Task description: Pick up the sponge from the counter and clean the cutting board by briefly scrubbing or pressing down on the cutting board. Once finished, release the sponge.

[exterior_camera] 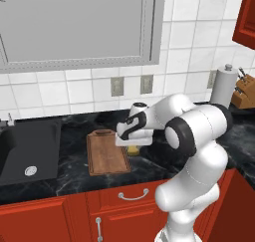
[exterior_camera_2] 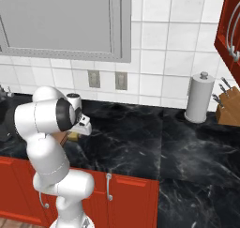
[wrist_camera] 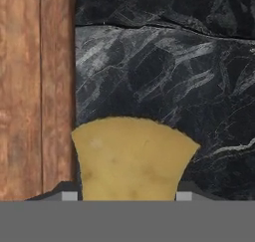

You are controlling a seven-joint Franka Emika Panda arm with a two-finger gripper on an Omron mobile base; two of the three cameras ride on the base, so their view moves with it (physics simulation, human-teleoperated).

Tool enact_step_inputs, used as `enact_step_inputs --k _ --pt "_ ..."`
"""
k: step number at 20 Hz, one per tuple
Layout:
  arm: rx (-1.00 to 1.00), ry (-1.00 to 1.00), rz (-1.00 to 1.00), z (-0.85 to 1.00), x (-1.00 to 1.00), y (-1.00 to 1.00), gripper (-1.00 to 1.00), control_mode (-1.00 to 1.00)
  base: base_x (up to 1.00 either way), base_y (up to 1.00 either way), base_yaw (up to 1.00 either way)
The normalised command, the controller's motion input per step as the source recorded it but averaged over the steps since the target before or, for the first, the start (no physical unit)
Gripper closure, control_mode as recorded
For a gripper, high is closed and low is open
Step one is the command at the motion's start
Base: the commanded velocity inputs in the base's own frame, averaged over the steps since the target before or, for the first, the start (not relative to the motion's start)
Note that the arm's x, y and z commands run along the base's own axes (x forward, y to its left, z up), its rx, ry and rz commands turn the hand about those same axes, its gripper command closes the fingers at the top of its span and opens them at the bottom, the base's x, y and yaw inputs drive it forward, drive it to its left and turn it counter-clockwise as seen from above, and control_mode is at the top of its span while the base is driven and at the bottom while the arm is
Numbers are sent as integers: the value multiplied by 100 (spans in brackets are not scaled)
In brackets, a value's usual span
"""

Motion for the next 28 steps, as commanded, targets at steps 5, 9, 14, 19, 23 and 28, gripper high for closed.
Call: enact_step_inputs --k 5,9,14,19,23,28 --pt "0 -3 0 2 -10 -11 100 -100 0 0 0" --pt "0 -10 0 30 -38 -20 100 -100 0 0 0" --pt "0 -10 3 60 -35 -5 100 -100 0 0 0" --pt "0 1 17 48 -16 19 100 -100 0 0 0" --pt "-4 2 32 13 -28 32 100 -100 0 0 0" --pt "-6 3 49 -1 -49 33 100 -100 0 0 0"
